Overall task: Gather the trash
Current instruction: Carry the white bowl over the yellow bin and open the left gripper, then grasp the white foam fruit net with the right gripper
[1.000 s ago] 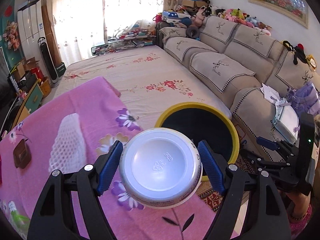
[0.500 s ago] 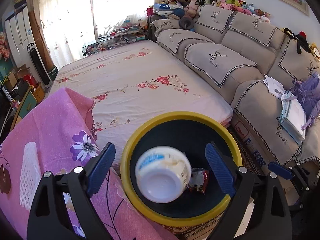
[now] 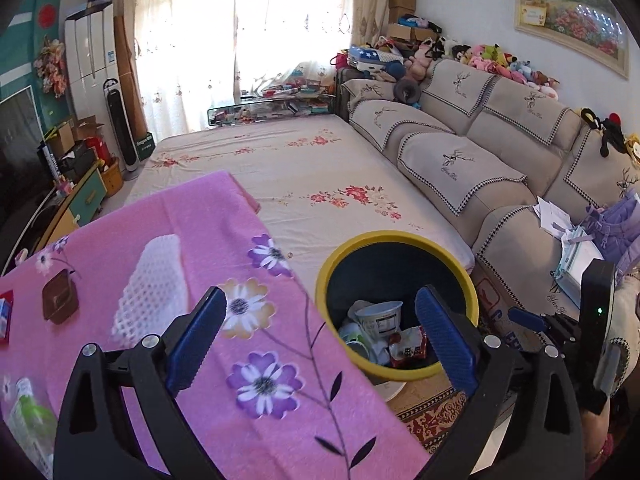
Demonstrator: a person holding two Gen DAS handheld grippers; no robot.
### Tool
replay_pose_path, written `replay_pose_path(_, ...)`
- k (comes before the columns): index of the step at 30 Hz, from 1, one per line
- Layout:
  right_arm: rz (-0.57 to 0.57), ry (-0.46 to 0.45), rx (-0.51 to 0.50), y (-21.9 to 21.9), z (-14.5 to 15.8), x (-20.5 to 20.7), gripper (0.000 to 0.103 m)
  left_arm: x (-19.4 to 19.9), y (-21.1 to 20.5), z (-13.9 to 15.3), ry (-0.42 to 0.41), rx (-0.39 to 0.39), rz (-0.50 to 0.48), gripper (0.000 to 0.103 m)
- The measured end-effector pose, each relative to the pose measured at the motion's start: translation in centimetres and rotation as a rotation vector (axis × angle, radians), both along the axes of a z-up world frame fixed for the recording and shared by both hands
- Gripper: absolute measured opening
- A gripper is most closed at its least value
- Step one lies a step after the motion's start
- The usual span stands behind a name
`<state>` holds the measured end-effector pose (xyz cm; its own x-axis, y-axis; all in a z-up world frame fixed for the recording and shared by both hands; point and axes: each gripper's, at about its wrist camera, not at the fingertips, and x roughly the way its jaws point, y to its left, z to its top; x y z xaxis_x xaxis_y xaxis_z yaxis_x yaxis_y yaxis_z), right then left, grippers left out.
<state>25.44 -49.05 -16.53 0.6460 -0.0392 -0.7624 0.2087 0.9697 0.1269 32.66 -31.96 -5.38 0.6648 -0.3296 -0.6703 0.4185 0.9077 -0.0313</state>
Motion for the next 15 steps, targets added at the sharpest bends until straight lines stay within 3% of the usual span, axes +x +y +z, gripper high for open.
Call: replay_pose_path(15,0.199,-0.014,-0.063,10.4,2.8,3.3,0.07,-6.7,21.0,-0.6,-0.002,-0.064,0.312,0.098)
